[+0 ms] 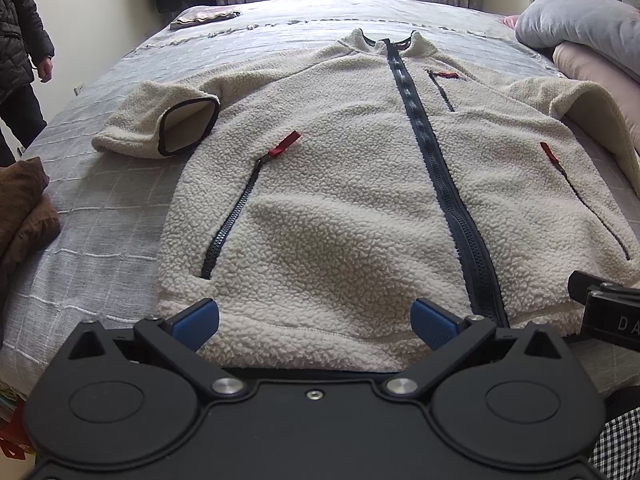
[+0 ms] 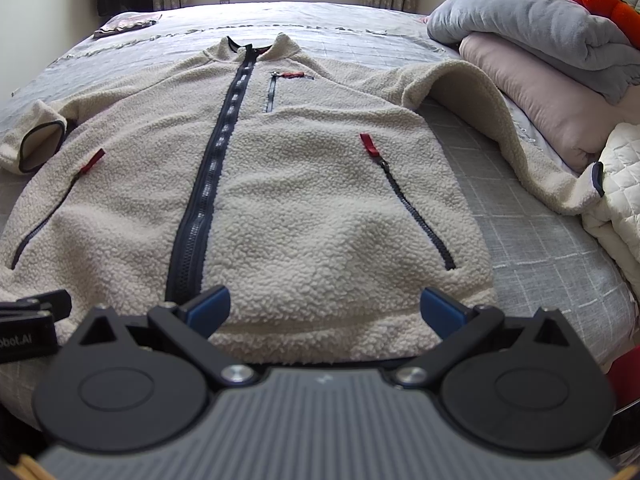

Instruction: Fold large clothes

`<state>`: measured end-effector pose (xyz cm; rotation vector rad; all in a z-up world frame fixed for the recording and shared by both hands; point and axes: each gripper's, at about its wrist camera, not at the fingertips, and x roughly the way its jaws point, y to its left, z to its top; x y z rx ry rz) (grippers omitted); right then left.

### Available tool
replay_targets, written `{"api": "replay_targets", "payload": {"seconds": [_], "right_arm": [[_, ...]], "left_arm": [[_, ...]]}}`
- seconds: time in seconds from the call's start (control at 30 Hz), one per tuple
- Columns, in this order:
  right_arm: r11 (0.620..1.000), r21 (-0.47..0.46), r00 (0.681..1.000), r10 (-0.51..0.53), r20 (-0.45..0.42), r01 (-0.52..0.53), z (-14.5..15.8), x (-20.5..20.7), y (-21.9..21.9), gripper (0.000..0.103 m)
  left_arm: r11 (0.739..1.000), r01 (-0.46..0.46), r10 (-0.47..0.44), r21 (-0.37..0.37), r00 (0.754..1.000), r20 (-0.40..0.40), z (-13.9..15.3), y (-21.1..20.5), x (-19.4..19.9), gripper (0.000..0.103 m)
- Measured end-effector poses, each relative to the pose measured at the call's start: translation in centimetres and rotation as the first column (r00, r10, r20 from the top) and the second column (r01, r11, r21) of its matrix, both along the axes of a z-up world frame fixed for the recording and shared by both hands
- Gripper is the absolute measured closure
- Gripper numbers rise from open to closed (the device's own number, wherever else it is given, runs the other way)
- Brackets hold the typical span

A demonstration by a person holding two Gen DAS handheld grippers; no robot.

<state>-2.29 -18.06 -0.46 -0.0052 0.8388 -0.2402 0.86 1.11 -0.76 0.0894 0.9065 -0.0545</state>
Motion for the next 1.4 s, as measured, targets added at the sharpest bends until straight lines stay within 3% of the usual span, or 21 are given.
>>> {"api": "replay_targets", "payload": {"seconds": [0.6,0.7,0.77,0.9,0.97,1.07,1.2,1.23,1.27,1.3,1.33,1.37,1.4], "right_arm": [[1.0,-0.01,1.0,0.01,0.0,-0.01,-0.2,0.3,-0.4,0.0],[0.995,0.01,0.994,0.103,0.047,-0.103,0.0,0.1,-1.7,0.0],[0.986,0.064,0.988,0.15,0.027,-0.151,0.0,0.2,-3.5,0.0],[0.981,0.146,0.991,0.135,-0.026,-0.13,-0.3,0.7,-8.7,0.0],[0.98,0.171,0.99,0.115,-0.084,-0.099,-0.7,1.2,-11.8,0.0],[0.958,0.286,0.997,0.056,-0.052,-0.038,-1.7,0.4,-16.7,0.0],[0.832,0.555,1.0,0.001,-0.022,0.011,-4.5,-0.2,-22.1,0.003],[0.792,0.61,1.0,-0.012,-0.029,0.027,-5.4,-0.1,-22.9,0.008],[0.764,0.644,0.999,-0.016,-0.032,0.033,-6.3,-0.1,-23.3,0.012],[0.75,0.661,1.0,-0.022,-0.019,0.029,-6.8,-0.3,-23.4,0.012],[0.747,0.664,1.0,-0.022,0.003,0.014,-6.9,-0.5,-23.2,0.013],[0.739,0.674,1.0,-0.014,0.023,-0.005,-6.8,-0.7,-23.0,0.029],[0.705,0.708,0.999,0.012,0.039,-0.036,-7.0,-0.7,-22.9,0.043]], "left_arm": [[1.0,0.013,-0.013,-0.005,1.0,0.024,-0.4,0.8,0.3,0.0],[0.993,0.114,-0.11,-0.041,0.99,0.09,-0.2,2.3,0.2,0.0],[0.985,0.147,-0.144,-0.085,0.988,0.048,-0.2,4.4,1.5,0.0],[0.957,0.134,-0.153,-0.259,0.987,-0.057,-0.7,10.7,4.8,0.0],[0.936,0.088,-0.122,-0.341,0.99,-0.078,-1.1,14.3,5.7,0.0],[0.881,0.032,-0.098,-0.472,0.988,-0.116,-2.8,18.4,6.5,0.0],[0.752,-0.022,-0.116,-0.659,0.979,-0.166,-6.9,20.8,6.9,0.003],[0.719,-0.024,-0.112,-0.694,0.982,-0.15,-7.4,21.0,6.7,0.003],[0.704,-0.012,-0.113,-0.71,0.985,-0.129,-7.5,21.0,6.4,0.004],[0.687,0.0,-0.123,-0.726,0.986,-0.116,-7.4,20.9,6.2,0.01],[0.669,0.003,-0.139,-0.744,0.983,-0.122,-7.4,20.7,6.0,0.025],[0.651,0.002,-0.165,-0.759,0.976,-0.139,-7.6,20.3,6.1,0.036],[0.654,0.009,-0.184,-0.756,0.972,-0.148,-7.7,19.7,6.0,0.04]]}}
